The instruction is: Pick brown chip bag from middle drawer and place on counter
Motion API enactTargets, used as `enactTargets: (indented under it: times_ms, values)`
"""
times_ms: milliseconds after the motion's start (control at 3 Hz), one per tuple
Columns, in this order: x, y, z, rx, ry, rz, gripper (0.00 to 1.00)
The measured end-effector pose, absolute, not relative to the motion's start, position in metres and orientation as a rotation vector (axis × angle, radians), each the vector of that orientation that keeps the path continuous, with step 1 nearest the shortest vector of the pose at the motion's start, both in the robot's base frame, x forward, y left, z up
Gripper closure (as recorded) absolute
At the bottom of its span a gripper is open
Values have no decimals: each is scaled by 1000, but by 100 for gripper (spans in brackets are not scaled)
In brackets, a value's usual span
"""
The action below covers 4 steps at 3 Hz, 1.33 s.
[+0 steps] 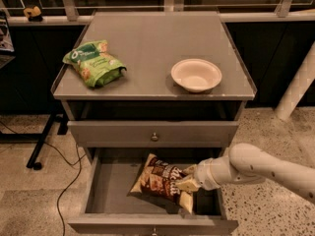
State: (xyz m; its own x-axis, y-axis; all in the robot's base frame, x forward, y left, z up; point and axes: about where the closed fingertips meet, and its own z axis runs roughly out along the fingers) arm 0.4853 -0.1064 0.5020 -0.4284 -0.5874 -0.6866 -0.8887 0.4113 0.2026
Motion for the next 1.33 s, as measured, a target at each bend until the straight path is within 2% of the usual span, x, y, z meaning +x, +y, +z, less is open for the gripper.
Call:
enactTargets:
  times_ms: [1000,1333]
  values:
    - [449,-87,609,-1393,2105,685,100]
    - [442,-77,654,-1463,2075,605,100]
